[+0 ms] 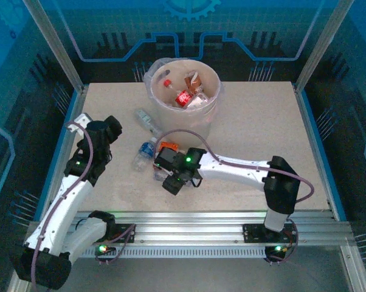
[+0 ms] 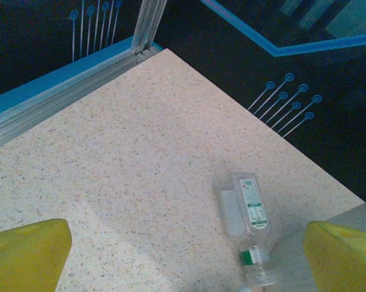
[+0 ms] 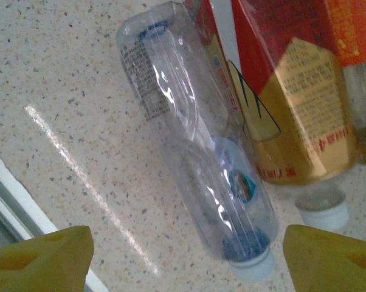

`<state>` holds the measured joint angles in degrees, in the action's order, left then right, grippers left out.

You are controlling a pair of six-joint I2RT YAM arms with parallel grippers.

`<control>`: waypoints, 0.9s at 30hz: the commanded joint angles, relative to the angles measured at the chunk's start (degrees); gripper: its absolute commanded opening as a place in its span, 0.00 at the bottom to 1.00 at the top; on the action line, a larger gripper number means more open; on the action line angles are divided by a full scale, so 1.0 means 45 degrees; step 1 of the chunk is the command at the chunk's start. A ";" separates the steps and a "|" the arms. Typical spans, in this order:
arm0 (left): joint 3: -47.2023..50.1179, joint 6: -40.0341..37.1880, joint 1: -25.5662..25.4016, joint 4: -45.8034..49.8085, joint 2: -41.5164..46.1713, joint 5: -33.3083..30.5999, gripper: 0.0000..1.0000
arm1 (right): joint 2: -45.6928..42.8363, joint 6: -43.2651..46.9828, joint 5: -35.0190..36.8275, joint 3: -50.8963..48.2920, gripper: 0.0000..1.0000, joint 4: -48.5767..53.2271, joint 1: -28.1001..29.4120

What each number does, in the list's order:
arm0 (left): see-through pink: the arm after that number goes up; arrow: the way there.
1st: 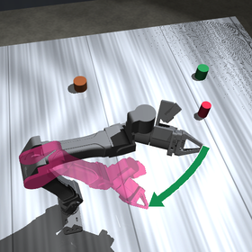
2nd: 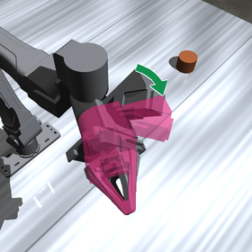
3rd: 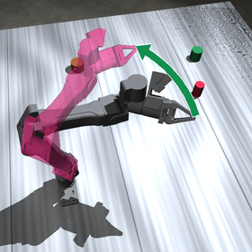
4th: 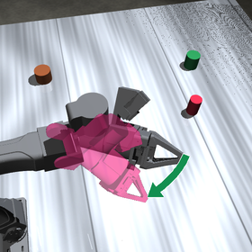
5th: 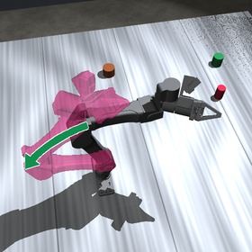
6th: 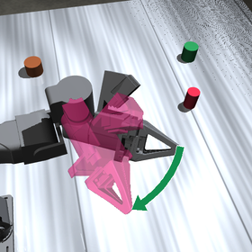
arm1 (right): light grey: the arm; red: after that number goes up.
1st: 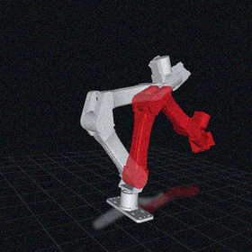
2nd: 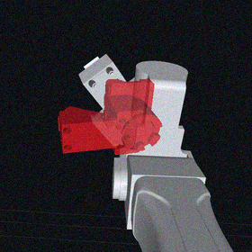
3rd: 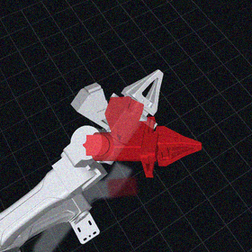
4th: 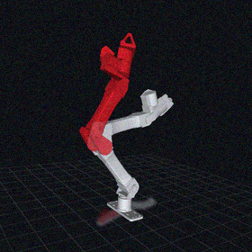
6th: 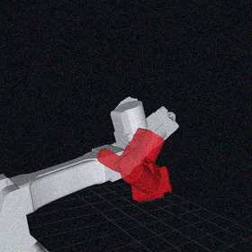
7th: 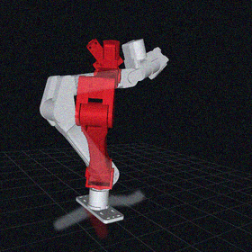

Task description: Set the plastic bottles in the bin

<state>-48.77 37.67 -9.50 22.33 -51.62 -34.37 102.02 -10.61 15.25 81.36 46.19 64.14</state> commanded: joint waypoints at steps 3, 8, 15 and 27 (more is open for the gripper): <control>0.0391 0.0539 0.0437 -0.0049 -0.0419 0.0667 0.99 | 0.1078 0.0686 0.0233 0.0946 0.80 0.0540 0.0219; 0.0575 0.0672 0.0718 -0.0230 -0.0464 0.1065 0.99 | 0.1670 0.0908 0.0393 0.1334 0.80 0.0513 0.0219; 0.0786 0.0713 0.0913 -0.0379 -0.0472 0.1344 0.99 | 0.2330 0.1114 0.0457 0.1733 0.78 0.0535 0.0239; 0.0958 0.0740 0.1173 -0.0496 -0.0512 0.1775 0.99 | 0.2987 0.1263 0.0712 0.1988 0.79 0.0612 0.0234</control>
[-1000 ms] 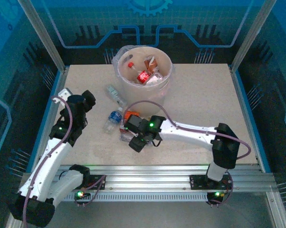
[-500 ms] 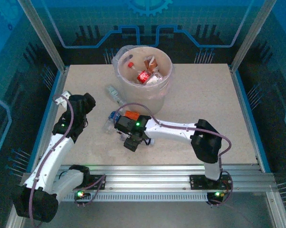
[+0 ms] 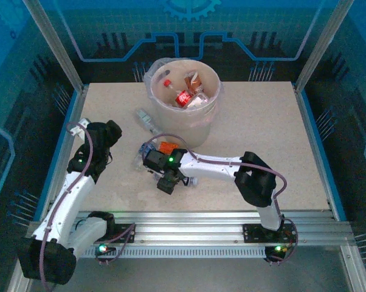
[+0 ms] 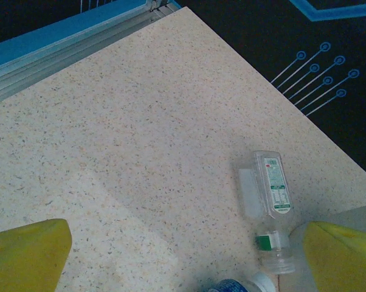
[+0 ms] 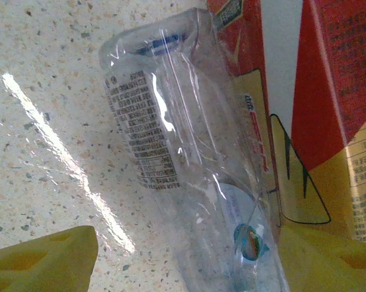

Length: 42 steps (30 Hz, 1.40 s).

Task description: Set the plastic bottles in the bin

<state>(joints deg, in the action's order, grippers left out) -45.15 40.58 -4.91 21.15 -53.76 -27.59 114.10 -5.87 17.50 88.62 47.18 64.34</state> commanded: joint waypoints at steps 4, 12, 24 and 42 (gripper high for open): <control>0.0186 0.0104 0.0211 -0.0261 -0.0046 0.0356 0.99 | 0.0453 0.0256 0.0204 0.0372 0.79 0.0410 0.0215; 0.0223 0.0126 0.0290 -0.0288 -0.0046 0.0524 0.99 | 0.0835 0.0372 0.0348 0.0425 0.79 0.0511 0.0306; 0.0252 0.0172 0.0397 -0.0295 -0.0007 0.0683 0.99 | 0.1379 0.0639 0.0103 0.0582 0.78 0.0571 0.0586; 0.0248 0.0203 0.0443 -0.0284 0.0065 0.0658 0.99 | 0.1822 0.1460 -0.0477 0.0629 0.48 0.0317 0.0586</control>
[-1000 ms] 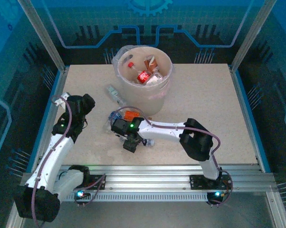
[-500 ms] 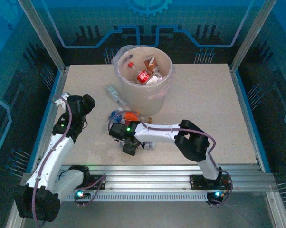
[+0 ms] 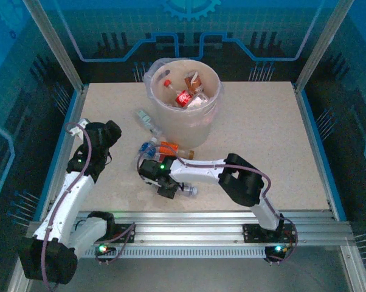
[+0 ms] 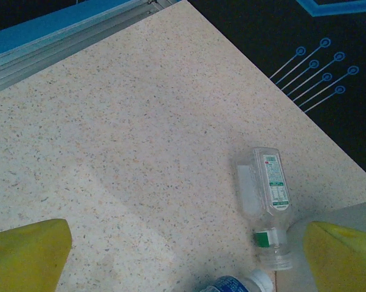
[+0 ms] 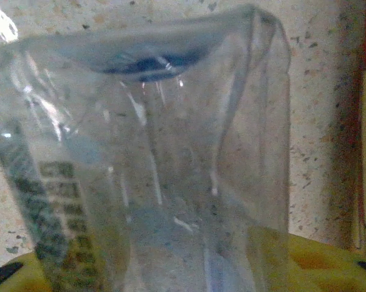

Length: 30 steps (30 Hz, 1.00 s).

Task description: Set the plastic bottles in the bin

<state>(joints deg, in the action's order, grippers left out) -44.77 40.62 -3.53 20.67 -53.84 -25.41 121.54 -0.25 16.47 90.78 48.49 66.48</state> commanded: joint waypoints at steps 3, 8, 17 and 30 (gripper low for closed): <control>0.0166 0.0173 0.0159 -0.0183 0.0078 0.0177 0.99 | -0.0132 0.0316 -0.0247 0.0127 0.41 -0.0018 0.0112; 0.0165 0.0173 0.0159 -0.0185 0.0127 0.0153 0.99 | -0.1209 0.0438 -0.0140 0.0197 0.35 -0.0020 0.0110; 0.0176 0.0168 0.0164 -0.0215 0.0304 0.0119 0.99 | -0.4372 0.0255 0.0529 0.0998 0.31 -0.0009 -0.0498; 0.0106 0.0142 0.0177 -0.0427 0.0232 0.0505 0.99 | -0.6607 0.1052 -0.1345 0.5091 0.25 -0.1584 -0.3623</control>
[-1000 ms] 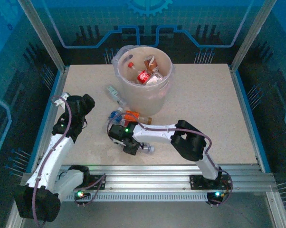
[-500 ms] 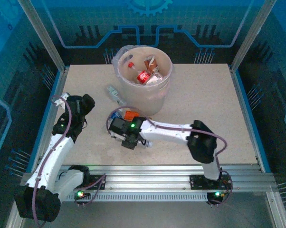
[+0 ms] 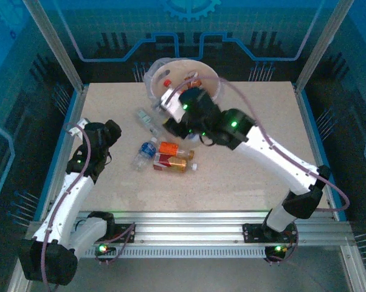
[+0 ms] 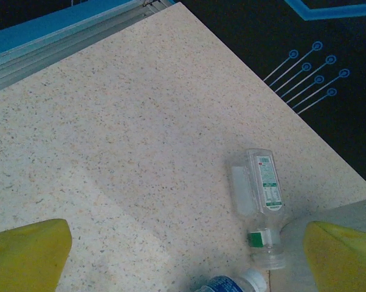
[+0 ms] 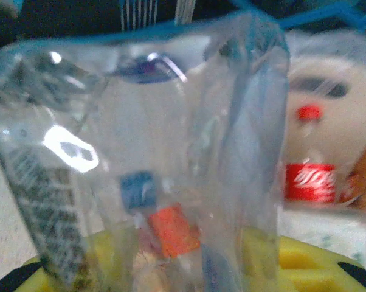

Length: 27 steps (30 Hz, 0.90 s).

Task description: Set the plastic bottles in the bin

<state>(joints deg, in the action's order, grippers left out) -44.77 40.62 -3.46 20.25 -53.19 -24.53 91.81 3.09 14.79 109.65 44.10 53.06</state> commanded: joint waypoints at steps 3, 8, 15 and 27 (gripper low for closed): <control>0.0130 0.0180 0.0157 -0.0454 -0.0013 0.0503 0.99 | 0.0645 0.0291 -0.1392 0.2194 0.25 -0.0958 -0.1512; 0.0074 0.0205 0.0147 -0.0630 -0.0303 0.0827 0.99 | 0.2530 -0.0156 -0.2499 0.4866 0.25 -0.0997 -0.2648; -0.0007 0.0212 0.0146 -0.0865 -0.0620 0.1334 0.99 | 0.6071 -0.0902 -0.3403 0.8912 0.25 0.0197 -0.3651; -0.0113 0.0112 0.0149 -0.1042 -0.1041 0.1834 0.99 | 0.6932 -0.3263 -0.3755 0.8250 0.32 0.1568 -0.4408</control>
<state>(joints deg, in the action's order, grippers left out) -44.77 40.62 -3.25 17.19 -57.43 -17.85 125.56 -8.05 -0.75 148.75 49.56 33.71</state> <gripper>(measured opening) 0.990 0.416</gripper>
